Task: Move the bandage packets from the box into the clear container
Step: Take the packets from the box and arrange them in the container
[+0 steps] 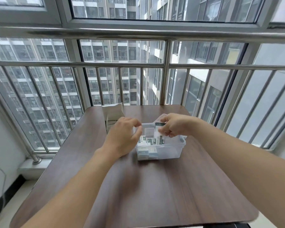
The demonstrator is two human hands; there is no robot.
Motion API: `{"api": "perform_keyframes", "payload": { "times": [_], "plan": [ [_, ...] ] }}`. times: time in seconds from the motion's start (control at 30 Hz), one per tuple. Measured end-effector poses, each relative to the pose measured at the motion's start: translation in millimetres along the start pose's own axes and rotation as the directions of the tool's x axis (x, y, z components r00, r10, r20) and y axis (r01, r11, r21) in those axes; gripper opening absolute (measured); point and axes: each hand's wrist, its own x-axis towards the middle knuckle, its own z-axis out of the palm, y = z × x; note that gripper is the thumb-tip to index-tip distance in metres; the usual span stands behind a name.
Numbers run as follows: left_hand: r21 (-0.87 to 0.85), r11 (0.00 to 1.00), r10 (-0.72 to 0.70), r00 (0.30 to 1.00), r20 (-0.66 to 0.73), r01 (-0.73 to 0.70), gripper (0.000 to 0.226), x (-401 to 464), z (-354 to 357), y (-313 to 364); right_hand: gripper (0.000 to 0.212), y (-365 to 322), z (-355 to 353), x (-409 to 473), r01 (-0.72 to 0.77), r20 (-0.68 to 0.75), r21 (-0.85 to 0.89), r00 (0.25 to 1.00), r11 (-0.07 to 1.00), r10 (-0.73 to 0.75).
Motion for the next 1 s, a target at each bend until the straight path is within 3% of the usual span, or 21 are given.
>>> {"api": "perform_keyframes", "payload": {
  "times": [0.27,0.43,0.57,0.73,1.0],
  "plan": [
    [0.232,0.957,0.132,0.974,0.182,-0.173,0.049,-10,30,-21,0.022,1,24,24,-0.195,0.079,-0.044,0.977,0.98,0.198],
    [0.255,0.941,0.163,0.957,0.239,-0.224,0.06,-10,36,-24,0.028,-1,37,26,-0.187,0.071,-0.031,0.979,0.982,0.189],
    [0.276,0.934,0.15,0.95,0.275,-0.227,0.061,-12,42,-28,0.041,-1,42,26,-0.148,-0.034,-0.108,0.989,0.983,0.145],
    [0.29,0.929,0.153,0.951,0.27,-0.232,0.065,-13,41,-28,0.056,-6,43,20,-0.134,-0.052,-0.301,0.991,0.944,0.124],
    [0.29,0.927,0.161,0.952,0.26,-0.236,0.066,-12,42,-27,0.027,-11,49,20,-0.117,-0.033,-0.494,0.993,0.862,0.116]
  ]
}}
